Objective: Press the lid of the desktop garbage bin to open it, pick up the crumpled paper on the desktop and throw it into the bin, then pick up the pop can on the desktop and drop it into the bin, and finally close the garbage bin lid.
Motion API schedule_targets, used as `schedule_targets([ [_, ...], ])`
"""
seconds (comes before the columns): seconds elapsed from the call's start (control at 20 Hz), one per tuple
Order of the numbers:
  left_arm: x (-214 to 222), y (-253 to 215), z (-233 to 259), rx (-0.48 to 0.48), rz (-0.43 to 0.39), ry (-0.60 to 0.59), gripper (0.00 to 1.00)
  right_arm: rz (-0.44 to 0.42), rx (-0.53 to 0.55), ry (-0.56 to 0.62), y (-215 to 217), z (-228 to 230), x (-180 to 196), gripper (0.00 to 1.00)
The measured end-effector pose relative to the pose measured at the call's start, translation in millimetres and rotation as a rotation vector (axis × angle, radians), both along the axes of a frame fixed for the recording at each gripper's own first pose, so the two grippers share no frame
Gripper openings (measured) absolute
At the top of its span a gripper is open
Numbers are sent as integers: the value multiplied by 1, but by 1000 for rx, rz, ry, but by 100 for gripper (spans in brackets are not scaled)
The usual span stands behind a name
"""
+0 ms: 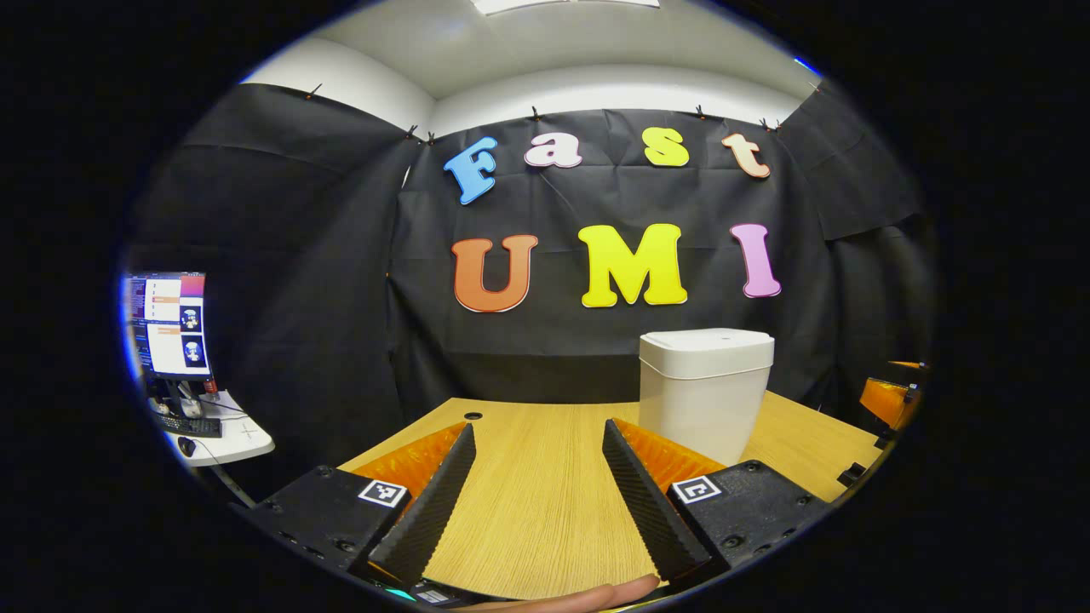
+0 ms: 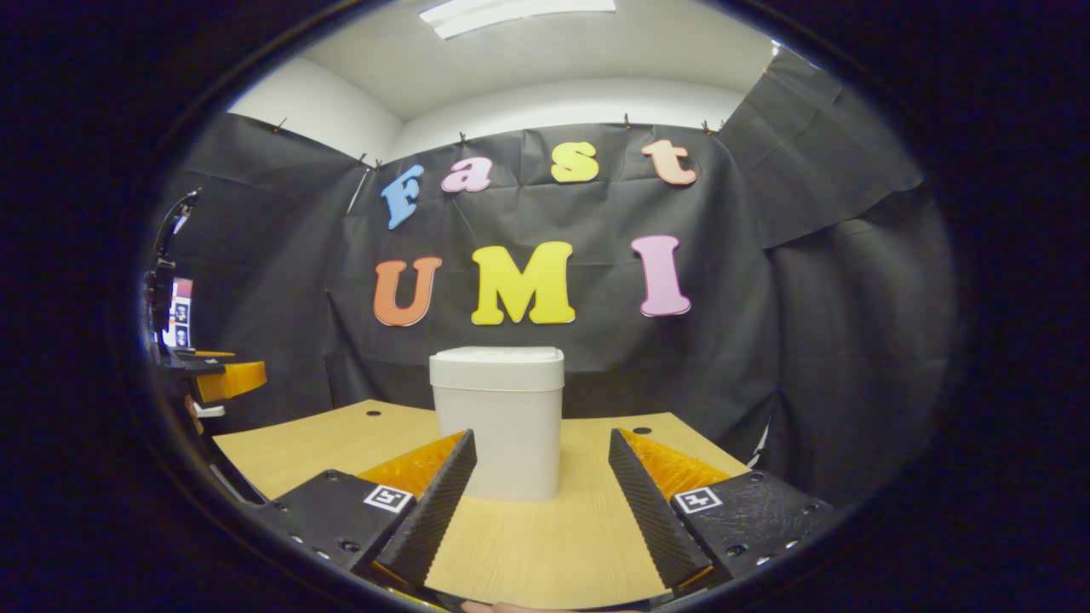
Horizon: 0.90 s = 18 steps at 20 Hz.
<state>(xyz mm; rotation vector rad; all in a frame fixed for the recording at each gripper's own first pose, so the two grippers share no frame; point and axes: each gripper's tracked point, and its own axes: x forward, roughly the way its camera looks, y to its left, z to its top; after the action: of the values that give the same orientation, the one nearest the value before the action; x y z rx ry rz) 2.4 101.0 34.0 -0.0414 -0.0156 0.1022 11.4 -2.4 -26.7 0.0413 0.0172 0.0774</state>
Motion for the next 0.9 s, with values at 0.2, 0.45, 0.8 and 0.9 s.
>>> schedule_targets([
  [0.2,0,-7,-4,1,-10,12,97,25,48,19,5,-7,2,94],
  [0.45,-2,-12,0,3,-15,-1,97,52,55,4,15,-2,-2,94],
  [0.8,0,-22,-1,-11,-28,-2,97,93,-17,-66,35,12,-19,95],
  [0.9,2,-25,-3,-21,-35,5,97,99,-16,-83,41,14,-23,95],
])
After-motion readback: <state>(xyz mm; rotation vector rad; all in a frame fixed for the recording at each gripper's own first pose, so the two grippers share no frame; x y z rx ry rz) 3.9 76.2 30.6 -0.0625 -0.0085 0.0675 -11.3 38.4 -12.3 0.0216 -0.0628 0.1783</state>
